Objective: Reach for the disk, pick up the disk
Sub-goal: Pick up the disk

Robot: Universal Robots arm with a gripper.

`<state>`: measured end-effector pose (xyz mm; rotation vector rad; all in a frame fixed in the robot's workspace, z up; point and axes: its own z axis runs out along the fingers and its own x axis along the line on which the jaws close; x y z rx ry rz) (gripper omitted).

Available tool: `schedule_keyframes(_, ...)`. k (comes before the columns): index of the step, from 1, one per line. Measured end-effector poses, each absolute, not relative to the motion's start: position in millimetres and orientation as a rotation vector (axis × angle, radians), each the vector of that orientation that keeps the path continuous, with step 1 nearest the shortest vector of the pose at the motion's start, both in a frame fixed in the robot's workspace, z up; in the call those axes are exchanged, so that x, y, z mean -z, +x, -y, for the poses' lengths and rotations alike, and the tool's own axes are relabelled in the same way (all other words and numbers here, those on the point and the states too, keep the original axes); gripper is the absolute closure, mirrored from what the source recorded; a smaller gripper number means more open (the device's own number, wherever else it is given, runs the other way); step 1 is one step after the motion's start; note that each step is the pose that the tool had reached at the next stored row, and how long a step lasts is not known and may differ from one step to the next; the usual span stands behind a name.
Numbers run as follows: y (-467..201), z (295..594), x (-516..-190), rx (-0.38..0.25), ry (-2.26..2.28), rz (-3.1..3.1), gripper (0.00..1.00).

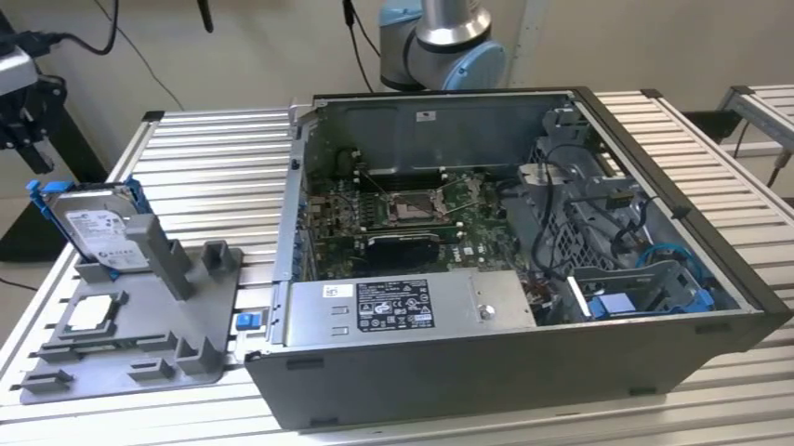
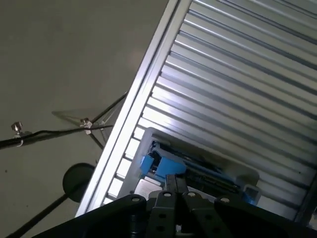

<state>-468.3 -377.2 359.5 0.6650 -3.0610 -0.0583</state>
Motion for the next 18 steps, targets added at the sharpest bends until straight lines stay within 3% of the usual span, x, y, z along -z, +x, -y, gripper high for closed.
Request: schedule_keyframes(18, -468.2, 377.2, -359.5, 0.055, 1.153, 2.906, 1.0)
